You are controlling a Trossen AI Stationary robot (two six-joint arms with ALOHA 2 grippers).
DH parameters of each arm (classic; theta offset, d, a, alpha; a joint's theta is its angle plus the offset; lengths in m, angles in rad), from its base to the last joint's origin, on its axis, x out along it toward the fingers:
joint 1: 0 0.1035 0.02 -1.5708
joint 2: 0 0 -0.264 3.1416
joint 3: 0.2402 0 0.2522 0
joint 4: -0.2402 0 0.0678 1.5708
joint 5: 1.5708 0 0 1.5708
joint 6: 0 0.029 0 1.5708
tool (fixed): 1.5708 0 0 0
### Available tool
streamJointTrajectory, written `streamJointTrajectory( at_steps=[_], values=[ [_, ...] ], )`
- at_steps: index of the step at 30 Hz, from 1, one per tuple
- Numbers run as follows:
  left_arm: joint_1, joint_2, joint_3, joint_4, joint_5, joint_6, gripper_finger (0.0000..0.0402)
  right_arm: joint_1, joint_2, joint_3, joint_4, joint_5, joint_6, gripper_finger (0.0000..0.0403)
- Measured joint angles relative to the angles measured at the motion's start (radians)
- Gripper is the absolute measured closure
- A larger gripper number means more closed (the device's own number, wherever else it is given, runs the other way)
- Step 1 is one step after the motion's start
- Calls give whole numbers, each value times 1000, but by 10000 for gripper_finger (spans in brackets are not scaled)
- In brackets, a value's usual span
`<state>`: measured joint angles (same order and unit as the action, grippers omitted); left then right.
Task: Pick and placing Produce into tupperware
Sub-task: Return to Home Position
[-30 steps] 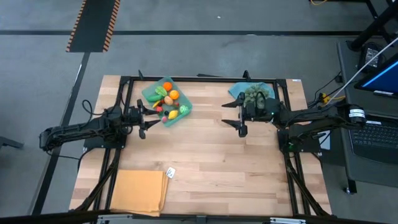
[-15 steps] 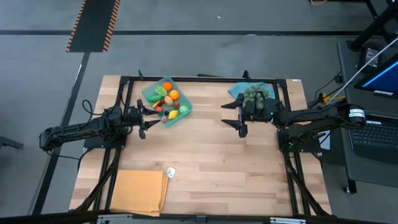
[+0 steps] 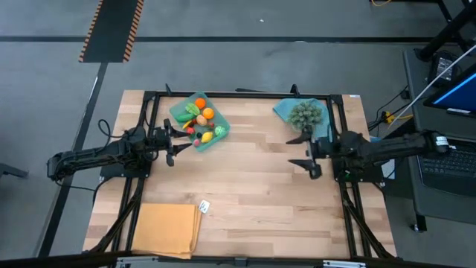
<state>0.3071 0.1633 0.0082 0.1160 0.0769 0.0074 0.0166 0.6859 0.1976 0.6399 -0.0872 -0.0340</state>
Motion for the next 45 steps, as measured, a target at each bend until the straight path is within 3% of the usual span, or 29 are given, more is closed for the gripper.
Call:
streamJointTrajectory(
  at_steps=[7, 13, 28, 45],
  values=[
    [0, 0, 0, -1, 0, 0, 217, 0, -285, -189, -7, -37, 57, 96],
    [0, 0, 0, -1, 0, 0, 217, 0, -390, -190, -104, -114, 39, 96],
    [0, 0, 0, -1, 0, 0, 217, -43, -680, -189, -400, -115, -22, 96],
    [0, 0, 0, -1, 0, 0, 217, -45, -681, -189, -399, -116, 4, 96]
  ],
)
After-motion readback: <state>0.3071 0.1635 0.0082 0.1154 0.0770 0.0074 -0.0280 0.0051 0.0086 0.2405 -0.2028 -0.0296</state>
